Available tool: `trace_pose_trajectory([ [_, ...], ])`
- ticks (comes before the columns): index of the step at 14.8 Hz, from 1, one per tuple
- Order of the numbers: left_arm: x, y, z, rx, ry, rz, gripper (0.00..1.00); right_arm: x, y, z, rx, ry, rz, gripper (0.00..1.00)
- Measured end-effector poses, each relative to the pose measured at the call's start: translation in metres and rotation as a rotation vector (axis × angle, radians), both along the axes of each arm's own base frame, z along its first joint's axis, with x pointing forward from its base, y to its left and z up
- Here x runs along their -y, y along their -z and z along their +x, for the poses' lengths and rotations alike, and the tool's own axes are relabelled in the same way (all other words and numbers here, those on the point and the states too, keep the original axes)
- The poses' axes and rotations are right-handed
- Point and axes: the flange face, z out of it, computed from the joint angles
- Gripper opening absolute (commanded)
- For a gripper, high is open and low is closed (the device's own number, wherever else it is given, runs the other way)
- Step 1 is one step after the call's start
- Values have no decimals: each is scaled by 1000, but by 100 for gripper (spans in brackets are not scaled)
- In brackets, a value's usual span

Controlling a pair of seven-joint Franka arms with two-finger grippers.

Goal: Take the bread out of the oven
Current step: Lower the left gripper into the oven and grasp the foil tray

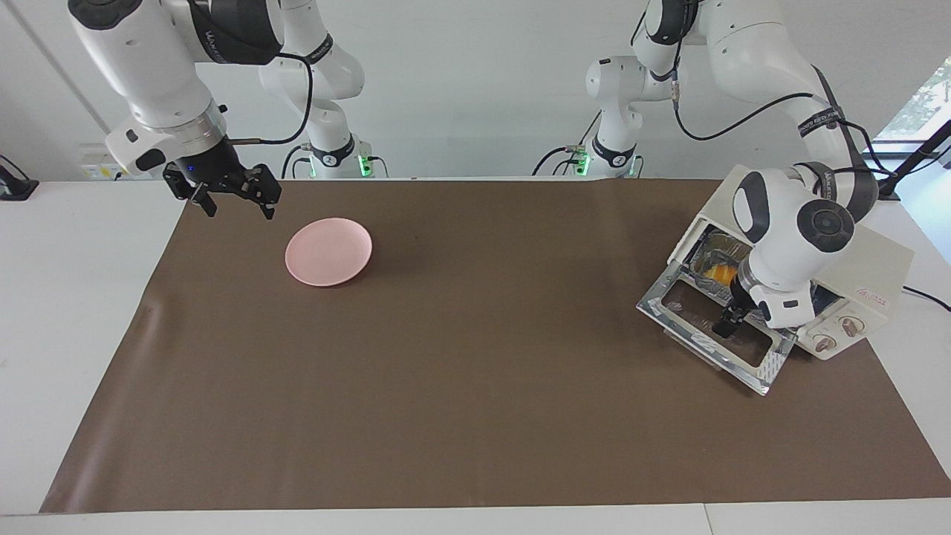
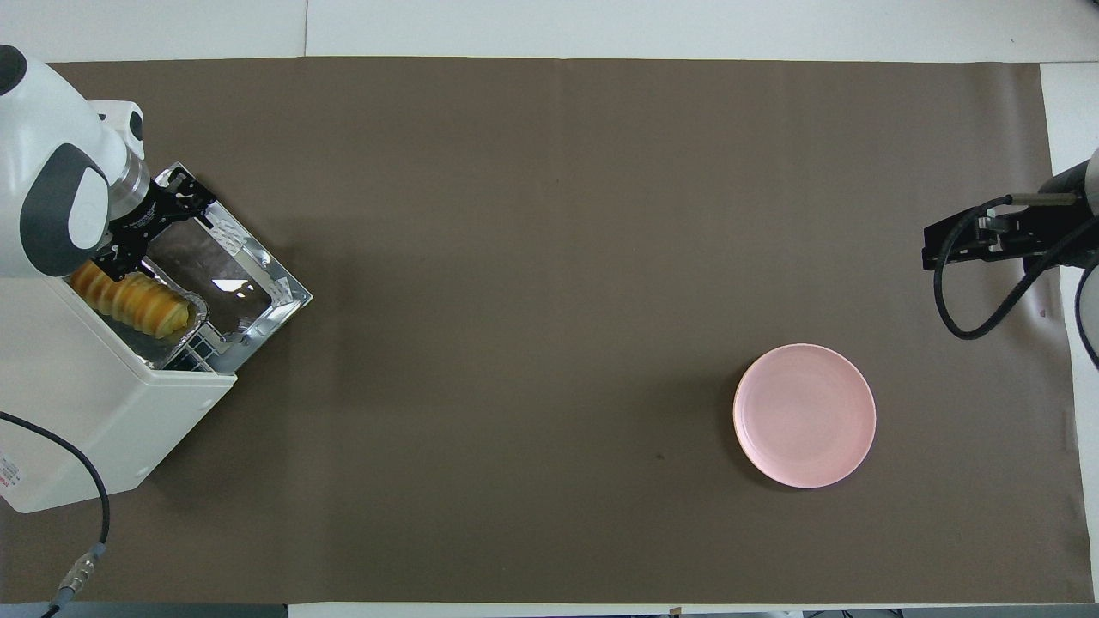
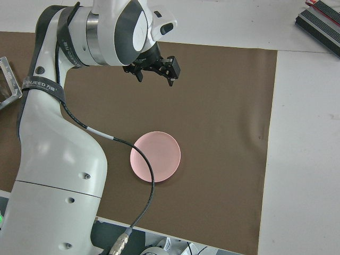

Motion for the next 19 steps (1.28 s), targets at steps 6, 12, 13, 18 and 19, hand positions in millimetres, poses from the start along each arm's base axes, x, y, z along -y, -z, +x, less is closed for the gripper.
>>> trace_pose_trajectory([
  [6, -4, 15, -11, -15, 16, -3, 75, 0, 0, 0, 0, 0, 0, 100],
  [12, -6, 17, -20, -8, 33, 5, 0, 0, 0, 0, 0, 0, 0, 100],
  [13, -6, 16, -20, -8, 45, 8, 0, 0, 0, 0, 0, 0, 0, 100],
  [18, 10, 3, -14, 23, 104, 6, 0, 0, 0, 0, 0, 0, 0, 100],
  [19, 25, -3, -11, 43, 132, 4, 0, 0, 0, 0, 0, 0, 0, 100],
])
